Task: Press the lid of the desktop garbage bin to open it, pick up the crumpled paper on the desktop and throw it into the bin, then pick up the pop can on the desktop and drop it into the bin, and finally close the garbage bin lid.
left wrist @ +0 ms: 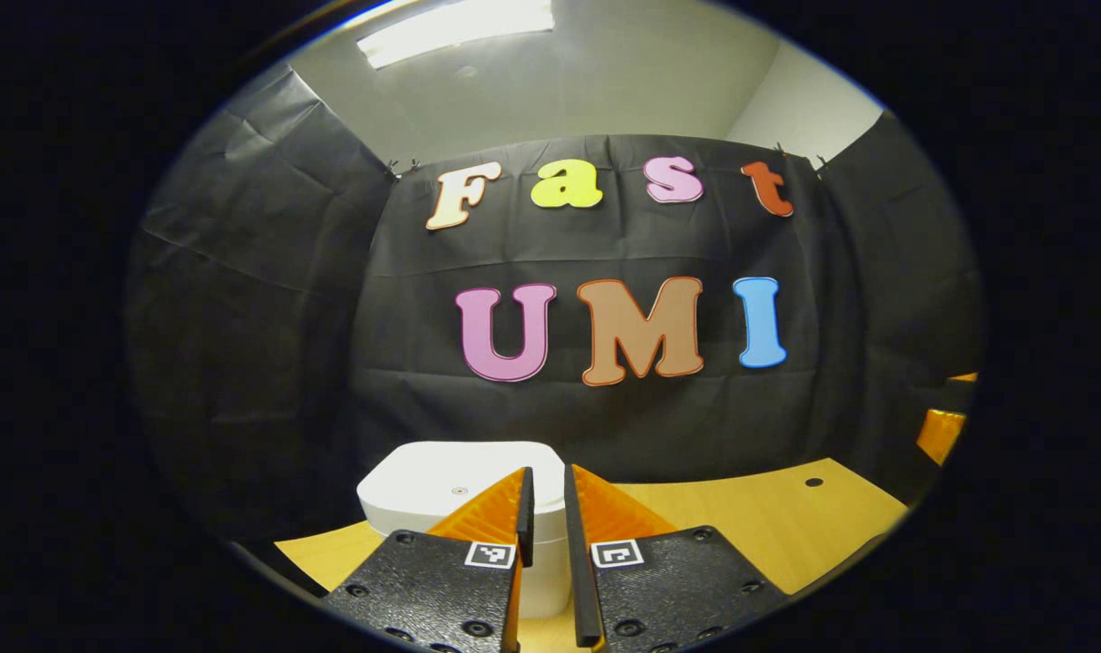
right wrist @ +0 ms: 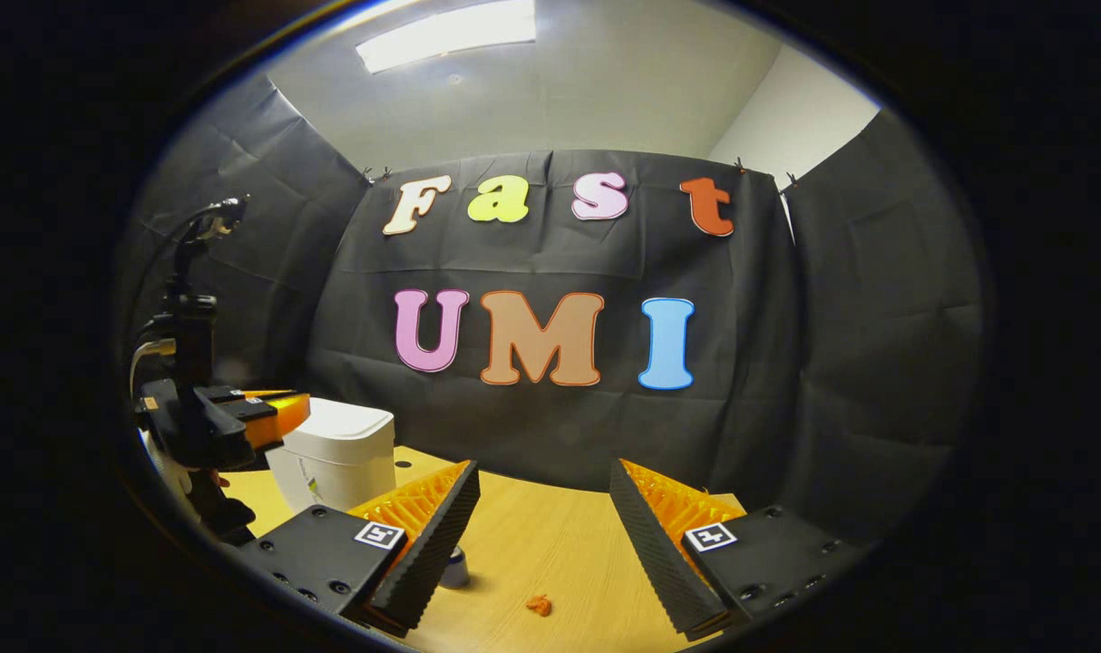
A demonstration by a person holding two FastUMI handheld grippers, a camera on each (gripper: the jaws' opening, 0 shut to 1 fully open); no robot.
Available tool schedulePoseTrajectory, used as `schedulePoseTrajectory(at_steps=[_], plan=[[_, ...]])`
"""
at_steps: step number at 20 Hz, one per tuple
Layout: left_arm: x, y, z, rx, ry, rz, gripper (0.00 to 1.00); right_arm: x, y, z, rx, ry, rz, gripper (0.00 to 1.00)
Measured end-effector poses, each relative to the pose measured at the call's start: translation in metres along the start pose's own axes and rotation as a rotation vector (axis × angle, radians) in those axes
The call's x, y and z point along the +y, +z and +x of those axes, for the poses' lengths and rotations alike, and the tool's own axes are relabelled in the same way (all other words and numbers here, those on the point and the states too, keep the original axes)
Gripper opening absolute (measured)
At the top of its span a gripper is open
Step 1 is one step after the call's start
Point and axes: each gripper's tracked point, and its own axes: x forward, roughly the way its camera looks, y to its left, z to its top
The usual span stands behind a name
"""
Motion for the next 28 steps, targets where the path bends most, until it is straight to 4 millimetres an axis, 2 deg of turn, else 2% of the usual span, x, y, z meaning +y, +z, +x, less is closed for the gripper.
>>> schedulePoseTrajectory(at_steps=[4, 8, 11, 14, 19, 21, 25, 28], plan=[[0.03, -0.01, 0.024, 0.022, 0.061, 0.01, 0.07, -0.007, -0.003, -0.001, 0.009, -0.022, -0.007, 0.96], [0.041, -0.029, 0.047, 0.072, 0.064, 0.006, 0.0, -0.01, -0.007, 0.0, 0.026, -0.037, -0.005, 0.96], [0.049, -0.037, 0.057, 0.096, 0.073, -0.025, 0.0, -0.011, -0.01, 0.002, 0.037, -0.041, -0.011, 0.96], [0.054, -0.052, 0.057, 0.134, 0.083, -0.041, 0.0, -0.008, -0.015, 0.004, 0.052, -0.036, -0.012, 0.96], [0.05, -0.059, 0.056, 0.152, 0.077, 0.032, 0.0, 0.003, -0.024, 0.011, 0.079, -0.011, -0.012, 0.96], [0.053, -0.058, 0.057, 0.149, 0.073, 0.093, 0.0, 0.007, -0.028, 0.012, 0.09, -0.001, -0.012, 0.96], [0.052, -0.054, 0.058, 0.082, 0.069, 0.041, 0.0, 0.013, -0.03, 0.013, 0.094, 0.01, -0.023, 0.96], [0.052, -0.048, 0.058, 0.058, 0.063, 0.105, 0.0, 0.011, -0.031, 0.015, 0.092, 0.009, -0.019, 0.96]])
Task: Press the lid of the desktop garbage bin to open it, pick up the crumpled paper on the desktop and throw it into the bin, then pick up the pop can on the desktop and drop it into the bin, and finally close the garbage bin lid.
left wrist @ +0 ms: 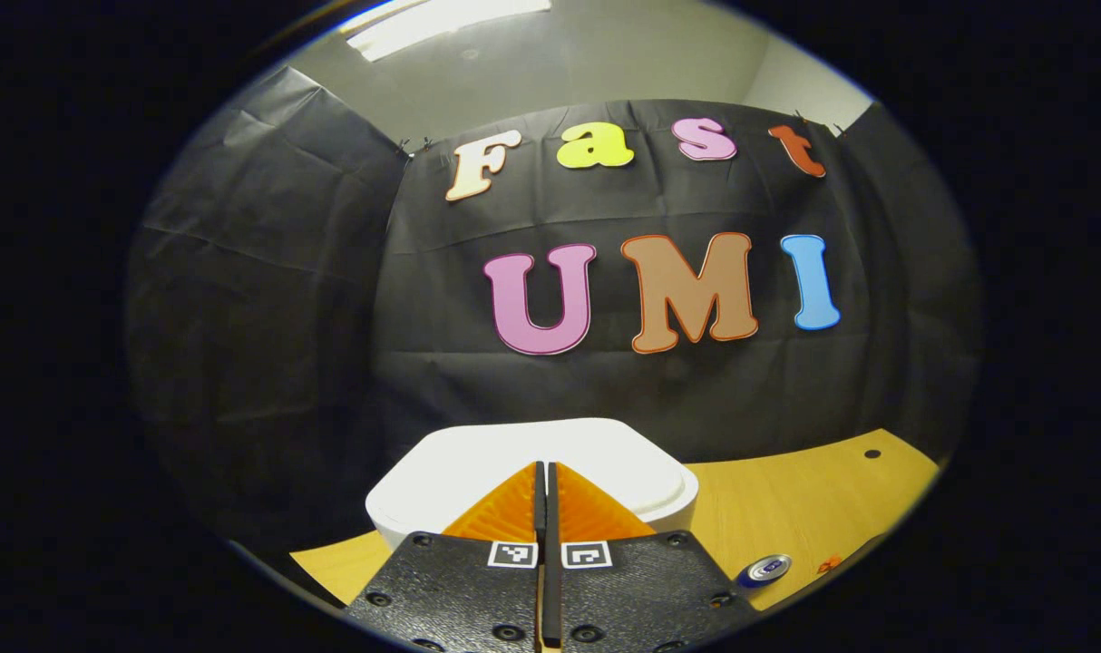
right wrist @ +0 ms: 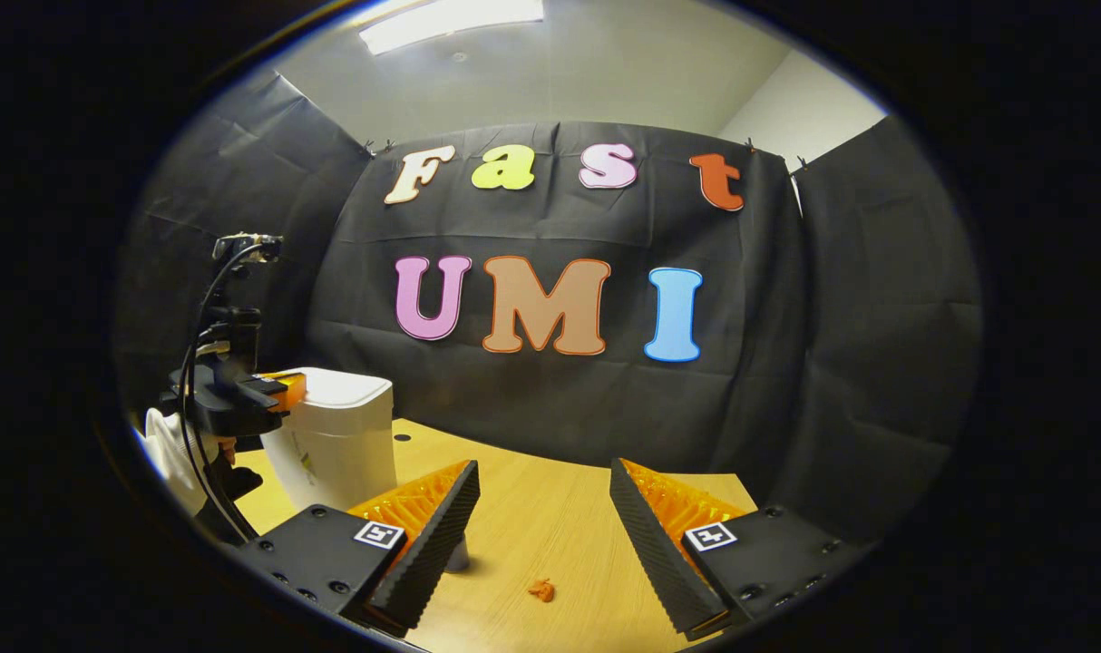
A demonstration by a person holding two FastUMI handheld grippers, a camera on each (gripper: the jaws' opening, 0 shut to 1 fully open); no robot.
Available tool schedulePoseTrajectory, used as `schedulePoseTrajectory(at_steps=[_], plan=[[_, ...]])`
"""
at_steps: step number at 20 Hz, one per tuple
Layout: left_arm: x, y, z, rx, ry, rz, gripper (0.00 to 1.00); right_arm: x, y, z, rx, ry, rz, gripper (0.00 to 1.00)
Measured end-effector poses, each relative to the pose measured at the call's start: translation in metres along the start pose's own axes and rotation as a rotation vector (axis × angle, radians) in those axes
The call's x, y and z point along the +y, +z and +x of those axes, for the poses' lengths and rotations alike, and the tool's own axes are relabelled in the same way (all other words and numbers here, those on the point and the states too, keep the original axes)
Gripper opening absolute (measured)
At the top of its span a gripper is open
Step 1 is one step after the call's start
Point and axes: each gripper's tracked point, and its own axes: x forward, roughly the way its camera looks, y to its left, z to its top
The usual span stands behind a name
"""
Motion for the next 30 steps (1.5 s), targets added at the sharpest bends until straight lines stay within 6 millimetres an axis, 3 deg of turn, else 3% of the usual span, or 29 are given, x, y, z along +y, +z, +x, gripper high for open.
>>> schedulePoseTrajectory(at_steps=[2, 5, 8, 11, 17, 21, 26, 27, 29, 30], plan=[[0.002, 0.008, -0.001, -0.007, 0.002, 0.019, 0.0, -0.001, -0.005, 0.001, 0.008, -0.004, 0.0, 0.96], [0.008, 0.036, 0.0, -0.054, 0.006, -0.039, 0.0, 0.001, -0.018, 0.002, 0.03, -0.001, -0.009, 0.96], [0.011, 0.069, -0.007, -0.115, -0.012, -0.103, 0.0, 0.002, -0.033, 0.006, 0.056, 0.014, -0.011, 1.0], [0.005, 0.09, -0.021, -0.169, -0.073, -0.16, 0.0, -0.003, -0.042, 0.013, 0.046, 0.013, -0.007, 0.96], [0.009, 0.096, -0.061, -0.205, -0.107, -0.106, 0.0, -0.005, -0.1, 0.05, 0.15, 0.067, 0.002, 0.97], [0.007, 0.085, -0.085, -0.179, -0.111, -0.096, 0.0, -0.001, -0.147, 0.078, 0.261, 0.11, 0.016, 0.97], [-0.01, 0.065, -0.108, -0.13, -0.141, -0.133, 0.0, 0.008, -0.218, 0.097, 0.464, 0.173, -0.038, 0.97], [-0.014, 0.061, -0.11, -0.119, -0.151, -0.137, 0.03, 0.01, -0.23, 0.099, 0.506, 0.191, -0.03, 0.97], [-0.021, 0.051, -0.113, -0.086, -0.166, -0.128, 0.25, 0.012, -0.25, 0.107, 0.569, 0.211, -0.022, 0.98], [-0.024, 0.047, -0.115, -0.074, -0.17, -0.117, 0.44, 0.012, -0.253, 0.109, 0.588, 0.214, -0.023, 1.0]])
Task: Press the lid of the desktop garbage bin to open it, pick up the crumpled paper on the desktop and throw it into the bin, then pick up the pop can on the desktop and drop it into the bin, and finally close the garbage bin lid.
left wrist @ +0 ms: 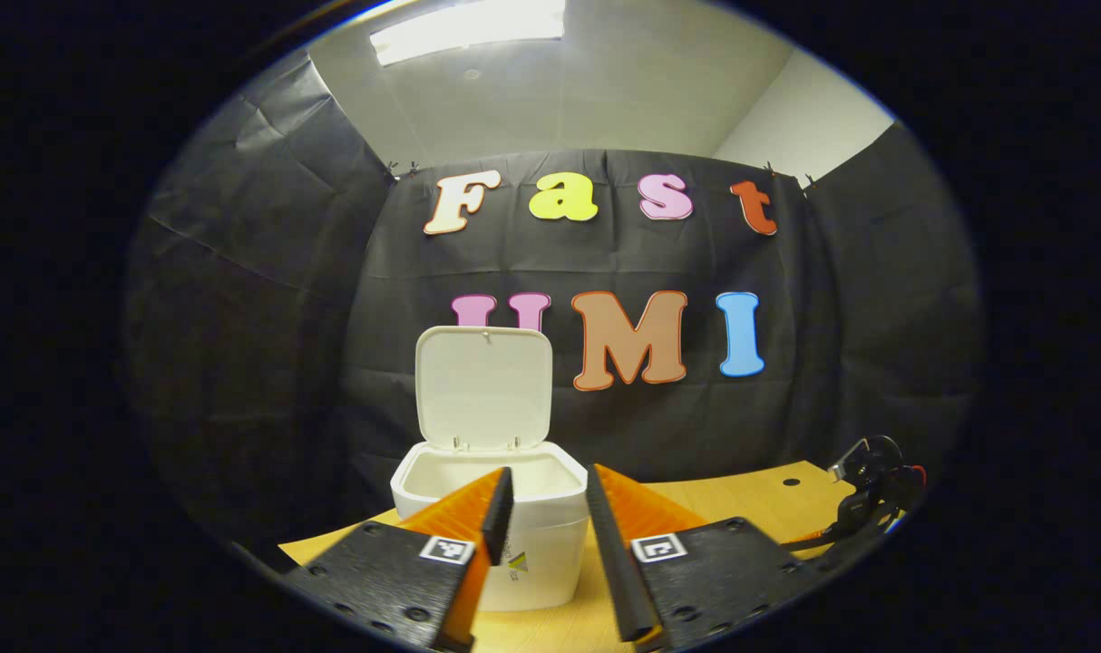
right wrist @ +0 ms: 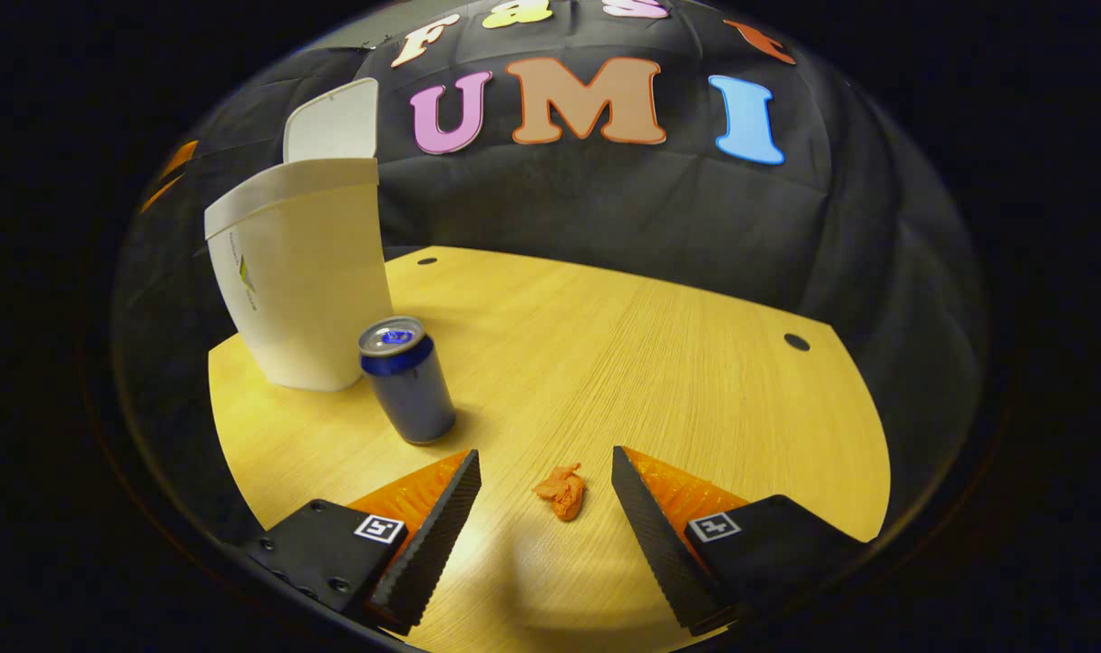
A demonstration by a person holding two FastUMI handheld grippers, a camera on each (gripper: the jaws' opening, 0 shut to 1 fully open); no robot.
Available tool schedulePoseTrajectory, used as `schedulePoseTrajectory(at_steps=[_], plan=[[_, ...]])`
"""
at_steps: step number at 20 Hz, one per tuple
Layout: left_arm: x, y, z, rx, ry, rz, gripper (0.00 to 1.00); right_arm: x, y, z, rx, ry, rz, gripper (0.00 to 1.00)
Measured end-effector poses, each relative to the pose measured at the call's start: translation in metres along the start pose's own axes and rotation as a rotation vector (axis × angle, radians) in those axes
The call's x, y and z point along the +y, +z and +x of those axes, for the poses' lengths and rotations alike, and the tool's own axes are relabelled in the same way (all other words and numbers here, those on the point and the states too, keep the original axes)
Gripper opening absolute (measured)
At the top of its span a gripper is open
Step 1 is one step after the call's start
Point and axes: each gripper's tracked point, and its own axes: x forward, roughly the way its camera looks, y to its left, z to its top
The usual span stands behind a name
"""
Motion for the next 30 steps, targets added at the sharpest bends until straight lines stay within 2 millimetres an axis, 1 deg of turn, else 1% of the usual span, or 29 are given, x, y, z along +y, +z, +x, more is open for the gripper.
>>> schedulePoseTrajectory(at_steps=[1, 2, 4, 6, 7, 8, 10, 11, 13, 14, 15, 16, 17, 18, 19, 20, 22, 24, 25, 27, 29, 30], plan=[[-0.001, 0.0, -0.002, 0.004, 0.005, 0.011, 0.62, 0.0, -0.004, 0.005, 0.016, 0.004, -0.002, 0.98], [0.0, -0.002, -0.002, 0.009, 0.01, 0.017, 0.81, -0.002, -0.007, 0.011, 0.032, 0.011, -0.002, 0.98], [-0.003, -0.005, -0.002, 0.012, 0.016, 0.003, 0.81, -0.004, -0.015, 0.022, 0.068, 0.017, 0.002, 0.98], [-0.005, -0.006, -0.002, 0.013, 0.026, -0.02, 0.82, -0.008, -0.019, 0.03, 0.097, 0.014, 0.005, 0.99], [-0.004, -0.007, -0.003, 0.017, 0.032, -0.025, 0.84, -0.008, -0.021, 0.035, 0.109, 0.016, 0.008, 0.95], [-0.003, -0.009, -0.004, 0.022, 0.041, -0.023, 0.84, -0.009, -0.024, 0.04, 0.122, 0.02, 0.01, 0.93], [0.003, -0.012, -0.008, 0.031, 0.063, -0.006, 0.84, -0.01, -0.027, 0.043, 0.152, 0.024, 0.018, 0.8], [0.006, -0.013, -0.009, 0.036, 0.073, 0.002, 0.84, -0.008, -0.028, 0.045, 0.165, 0.029, 0.029, 0.69], [0.011, -0.016, -0.01, 0.048, 0.087, 0.007, 0.84, -0.005, -0.032, 0.046, 0.189, 0.038, 0.05, 0.57], [0.013, -0.017, -0.011, 0.05, 0.093, 0.007, 0.84, -0.005, -0.03, 0.048, 0.181, 0.041, 0.052, 0.55], [0.015, -0.016, -0.011, 0.049, 0.097, 0.005, 0.84, -0.004, -0.031, 0.049, 0.182, 0.04, 0.054, 0.47], [0.016, -0.017, -0.011, 0.049, 0.1, 0.003, 0.84, -0.003, -0.032, 0.049, 0.188, 0.042, 0.054, 0.41], [0.017, -0.018, -0.01, 0.051, 0.101, 0.0, 0.84, -0.003, -0.031, 0.048, 0.185, 0.042, 0.053, 0.37], [0.018, -0.019, -0.011, 0.054, 0.1, -0.003, 0.84, -0.005, -0.03, 0.047, 0.184, 0.037, 0.051, 0.35], [0.018, -0.019, -0.01, 0.056, 0.099, -0.006, 0.84, -0.005, -0.03, 0.046, 0.186, 0.034, 0.046, 0.27], [0.017, -0.02, -0.01, 0.056, 0.096, -0.009, 0.84, -0.005, -0.027, 0.044, 0.183, 0.033, 0.041, 0.27], [0.016, -0.02, -0.01, 0.055, 0.09, -0.014, 0.84, -0.005, -0.013, 0.035, 0.156, 0.039, 0.029, 0.27], [0.016, -0.021, -0.01, 0.053, 0.083, -0.027, 0.84, -0.002, 0.015, 0.022, 0.107, 0.057, 0.011, 0.27], [0.016, -0.022, -0.01, 0.054, 0.079, -0.036, 0.84, 0.004, 0.031, 0.015, 0.082, 0.072, 0.001, 0.27], [0.014, -0.026, -0.009, 0.059, 0.071, -0.054, 0.84, 0.02, 0.075, -0.002, 0.008, 0.108, -0.029, 0.26], [0.013, -0.028, -0.008, 0.063, 0.063, -0.079, 0.84, 0.04, 0.127, -0.022, -0.084, 0.156, -0.067, 0.26], [0.012, -0.029, -0.007, 0.064, 0.058, -0.092, 0.84, 0.06, 0.152, -0.036, -0.138, 0.187, -0.091, 0.26]])
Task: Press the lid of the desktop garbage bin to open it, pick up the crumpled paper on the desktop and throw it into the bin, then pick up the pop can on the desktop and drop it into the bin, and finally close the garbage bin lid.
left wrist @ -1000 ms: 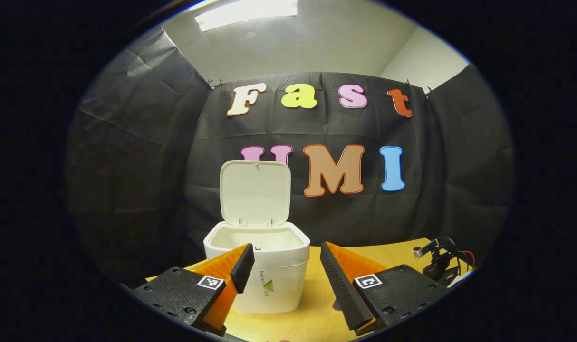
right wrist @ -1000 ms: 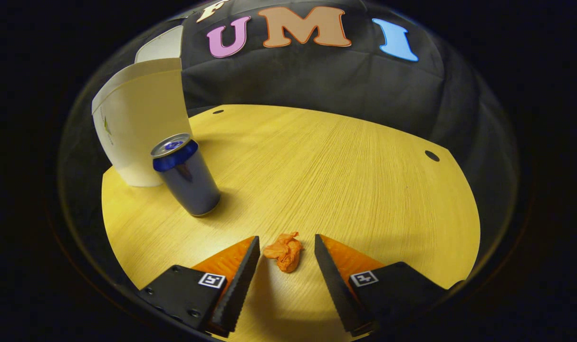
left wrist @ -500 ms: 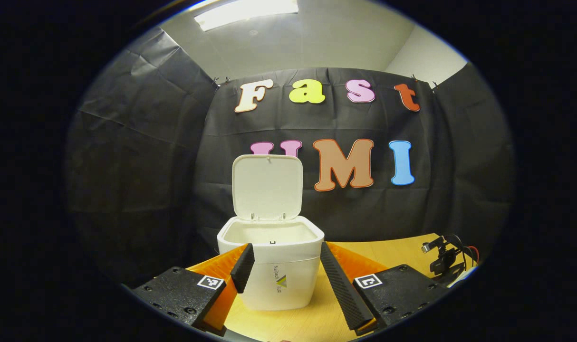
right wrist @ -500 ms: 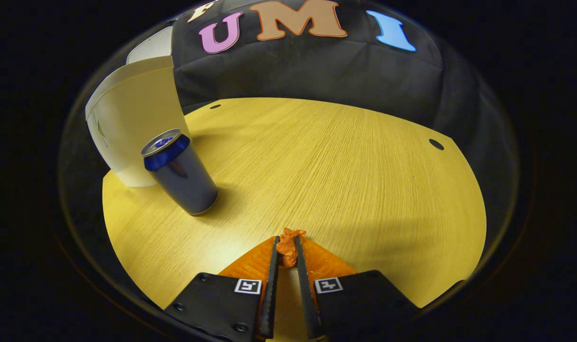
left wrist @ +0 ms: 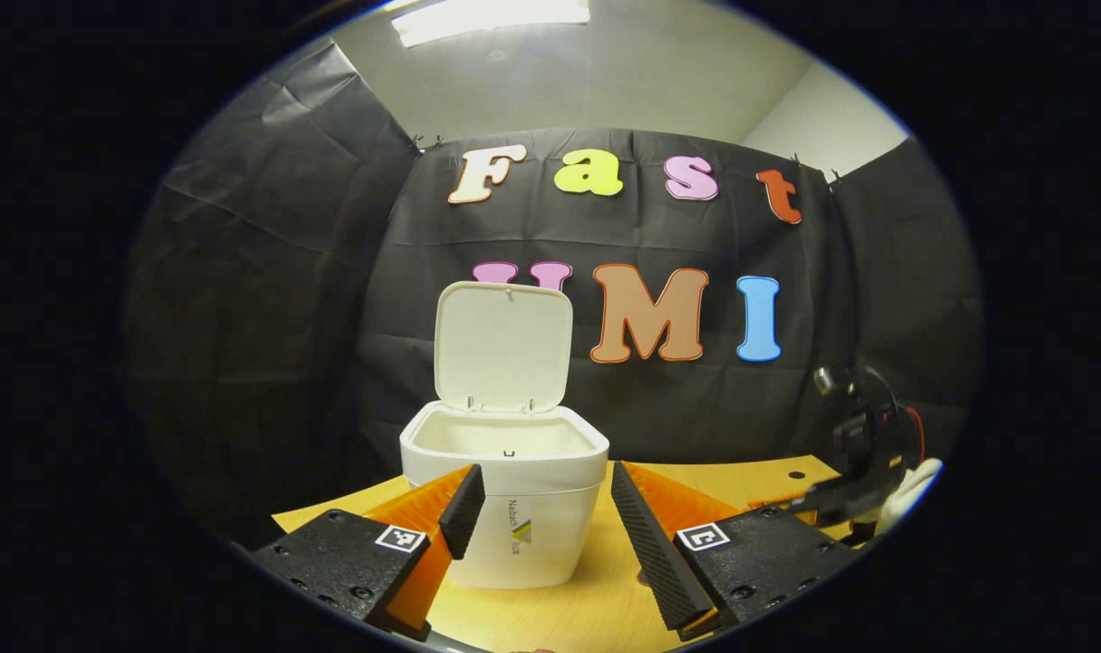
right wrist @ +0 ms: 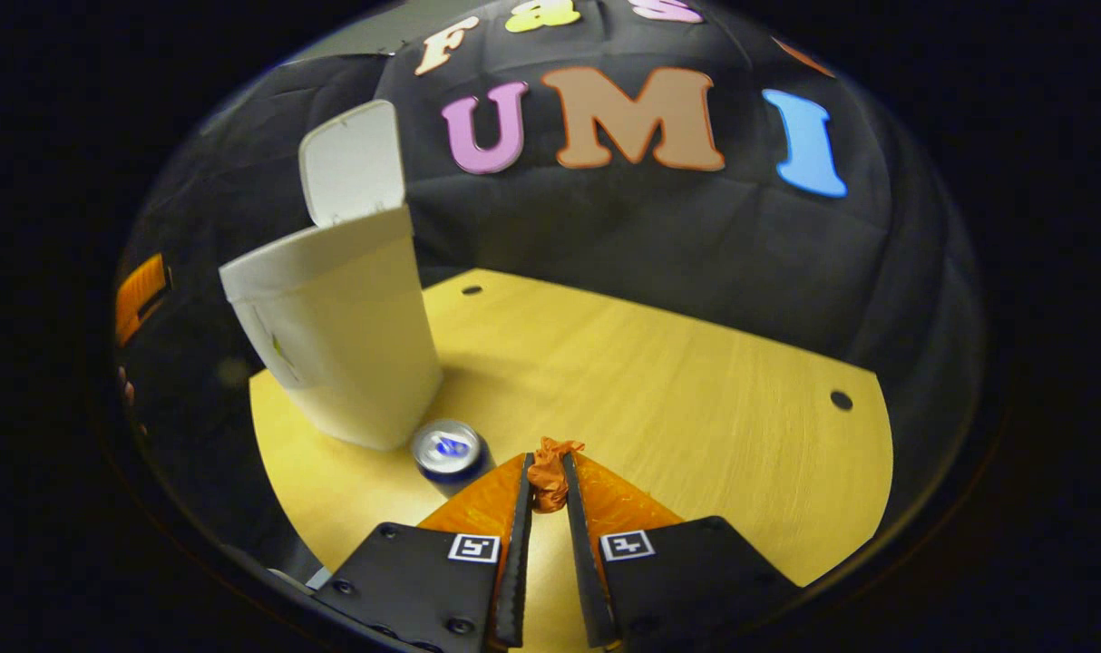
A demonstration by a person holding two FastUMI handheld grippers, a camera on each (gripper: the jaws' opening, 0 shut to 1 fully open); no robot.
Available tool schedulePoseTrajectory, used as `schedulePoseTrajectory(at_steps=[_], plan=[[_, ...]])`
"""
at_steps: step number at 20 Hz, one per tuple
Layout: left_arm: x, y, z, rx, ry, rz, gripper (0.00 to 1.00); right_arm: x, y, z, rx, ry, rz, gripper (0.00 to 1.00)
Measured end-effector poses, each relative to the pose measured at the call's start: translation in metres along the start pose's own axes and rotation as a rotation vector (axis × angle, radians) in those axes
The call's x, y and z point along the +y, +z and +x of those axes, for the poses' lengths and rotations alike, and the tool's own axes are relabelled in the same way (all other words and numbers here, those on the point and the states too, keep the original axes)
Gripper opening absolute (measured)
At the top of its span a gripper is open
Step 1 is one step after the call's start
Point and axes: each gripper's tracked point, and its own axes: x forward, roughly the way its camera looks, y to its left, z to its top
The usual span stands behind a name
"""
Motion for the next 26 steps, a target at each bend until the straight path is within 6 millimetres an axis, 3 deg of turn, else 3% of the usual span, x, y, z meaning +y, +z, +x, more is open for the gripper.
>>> schedulePoseTrajectory(at_steps=[2, 5, 9, 10, 14, 16, 20, 21, 24, 26], plan=[[-0.002, -0.001, 0.001, 0.005, -0.008, -0.009, 0.85, 0.037, 0.055, -0.005, -0.088, 0.07, -0.056, 0.26], [-0.004, -0.001, 0.0, 0.004, -0.02, -0.001, 0.88, 0.093, 0.119, -0.007, -0.185, 0.178, -0.123, 0.26], [-0.003, 0.002, -0.001, -0.004, -0.023, -0.002, 0.88, 0.151, 0.17, 0.006, -0.245, 0.287, -0.16, 0.26], [-0.002, 0.002, -0.001, -0.004, -0.02, -0.001, 0.88, 0.16, 0.177, 0.014, -0.244, 0.299, -0.171, 0.26], [0.006, -0.003, -0.008, 0.01, -0.001, 0.001, 0.88, 0.193, 0.174, 0.041, -0.189, 0.363, -0.162, 0.26], [0.01, -0.004, -0.012, 0.013, 0.007, 0.002, 0.88, 0.197, 0.171, 0.052, -0.178, 0.367, -0.163, 0.26], [0.013, -0.01, -0.017, 0.031, 0.013, 0.007, 0.88, 0.2, 0.171, 0.059, -0.174, 0.357, -0.149, 0.4], [0.012, -0.011, -0.017, 0.035, 0.011, 0.01, 0.88, 0.202, 0.173, 0.064, -0.177, 0.358, -0.134, 0.44], [0.01, -0.009, -0.017, 0.034, 0.0, 0.02, 0.88, 0.199, 0.184, 0.069, -0.199, 0.34, -0.097, 0.98], [0.005, -0.009, -0.018, 0.032, -0.015, 0.025, 0.88, 0.195, 0.187, 0.069, -0.202, 0.328, -0.073, 0.98]])
